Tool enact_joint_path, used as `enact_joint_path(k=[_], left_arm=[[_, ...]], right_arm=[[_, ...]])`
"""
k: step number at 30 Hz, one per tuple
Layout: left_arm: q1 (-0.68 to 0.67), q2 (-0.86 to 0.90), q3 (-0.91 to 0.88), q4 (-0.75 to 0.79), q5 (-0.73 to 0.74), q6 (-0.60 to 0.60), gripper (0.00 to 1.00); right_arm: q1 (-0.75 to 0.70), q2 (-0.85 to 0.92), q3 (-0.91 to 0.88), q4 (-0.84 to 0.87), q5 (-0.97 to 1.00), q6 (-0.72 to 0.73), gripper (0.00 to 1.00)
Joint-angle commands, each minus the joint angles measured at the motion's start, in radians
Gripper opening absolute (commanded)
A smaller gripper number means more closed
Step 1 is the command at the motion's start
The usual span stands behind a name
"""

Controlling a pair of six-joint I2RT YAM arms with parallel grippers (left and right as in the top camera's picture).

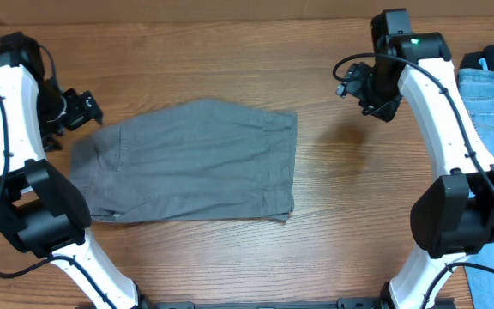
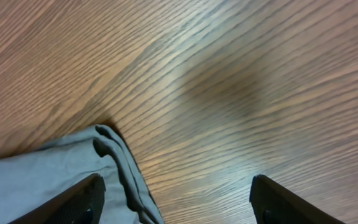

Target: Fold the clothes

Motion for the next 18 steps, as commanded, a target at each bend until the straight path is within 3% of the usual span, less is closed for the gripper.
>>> enact_joint_path(k=[1,2,3,4,5,6,10,18], left_arm=[[0.063,-0.017,0.020,-0.029,-0.046,0.008,0.92],[0.073,-0.017,0.010,-0.036,-0.013,0.023,0.86],[0.079,-0.017,0.003,-0.050,0.040,0.057,0.74],[0.080,-0.017,-0.004,-0.056,0.074,0.081,0.50],[0.078,-0.017,-0.019,-0.066,0.130,0.116,0.15],[0.071,-0.017,-0.029,-0.074,0.168,0.133,0.04],[-0.011,-0.017,-0.105,-0.099,0.251,0.175,0.04],[-0.208,-0.017,-0.226,-0.127,0.149,0.116,0.04]], right_arm=[[0.000,-0.018,0.011,0.016,-0.006,-0.009,0.78],[0.000,-0.018,0.011,0.021,-0.015,-0.009,0.66],[0.000,-0.018,0.011,0.025,-0.046,-0.010,0.35],[0.002,-0.018,0.011,0.025,-0.076,-0.012,0.11],[0.009,-0.018,0.011,0.027,-0.153,-0.051,0.04],[0.019,-0.018,0.011,0.027,-0.214,-0.096,0.04],[0.141,-0.018,-0.001,-0.035,-0.293,-0.158,0.04],[0.317,-0.018,-0.142,-0.042,-0.274,-0.093,0.04]])
